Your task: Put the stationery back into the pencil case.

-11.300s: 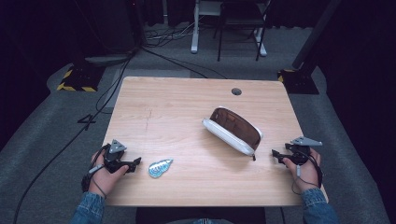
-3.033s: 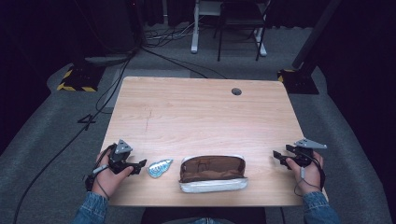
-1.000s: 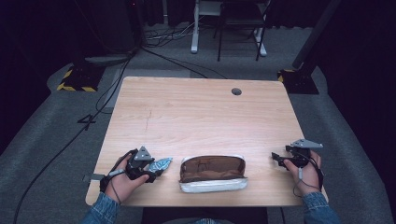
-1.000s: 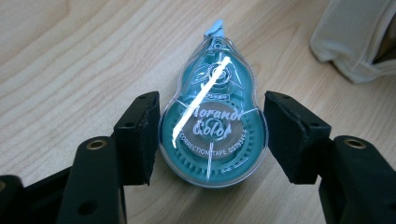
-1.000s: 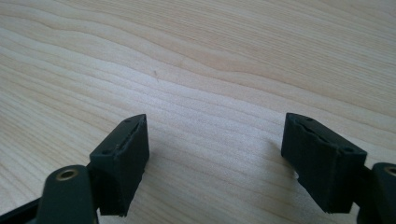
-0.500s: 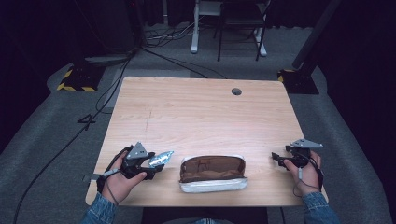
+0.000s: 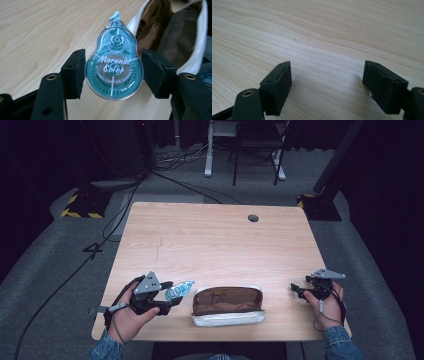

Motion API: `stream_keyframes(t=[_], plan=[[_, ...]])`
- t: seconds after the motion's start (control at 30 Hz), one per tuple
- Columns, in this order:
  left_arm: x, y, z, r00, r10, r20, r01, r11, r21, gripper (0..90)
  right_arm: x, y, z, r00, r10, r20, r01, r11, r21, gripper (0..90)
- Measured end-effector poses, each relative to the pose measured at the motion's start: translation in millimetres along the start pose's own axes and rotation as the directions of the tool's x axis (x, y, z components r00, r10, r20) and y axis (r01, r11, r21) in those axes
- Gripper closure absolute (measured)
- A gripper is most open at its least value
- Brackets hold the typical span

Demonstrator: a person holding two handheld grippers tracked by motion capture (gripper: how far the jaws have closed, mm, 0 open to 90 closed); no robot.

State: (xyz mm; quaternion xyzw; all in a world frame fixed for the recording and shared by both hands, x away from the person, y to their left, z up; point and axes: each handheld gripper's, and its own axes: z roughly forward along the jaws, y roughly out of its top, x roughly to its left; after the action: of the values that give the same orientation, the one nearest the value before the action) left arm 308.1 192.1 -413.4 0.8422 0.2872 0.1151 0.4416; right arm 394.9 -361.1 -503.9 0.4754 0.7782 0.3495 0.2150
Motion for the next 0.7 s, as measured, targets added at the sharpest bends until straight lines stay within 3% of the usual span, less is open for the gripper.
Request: stream_keyframes(t=[0.33,0.7], plan=[[-27.1,18.2,-3.9,0.9939,0.05,0.099,-0.047,0.9984,-0.033,38.7,0.2,0.0,0.1,1.0,-0.001,-0.001,0.001,1.0,-0.001,23.9],[-44.9,29.0,21.0,0.9803,0.093,0.175,-0.091,0.9957,-0.019,38.7,0.5,-0.1,0.0,1.0,-0.001,-0.001,0.001,1.0,0.0,23.9]])
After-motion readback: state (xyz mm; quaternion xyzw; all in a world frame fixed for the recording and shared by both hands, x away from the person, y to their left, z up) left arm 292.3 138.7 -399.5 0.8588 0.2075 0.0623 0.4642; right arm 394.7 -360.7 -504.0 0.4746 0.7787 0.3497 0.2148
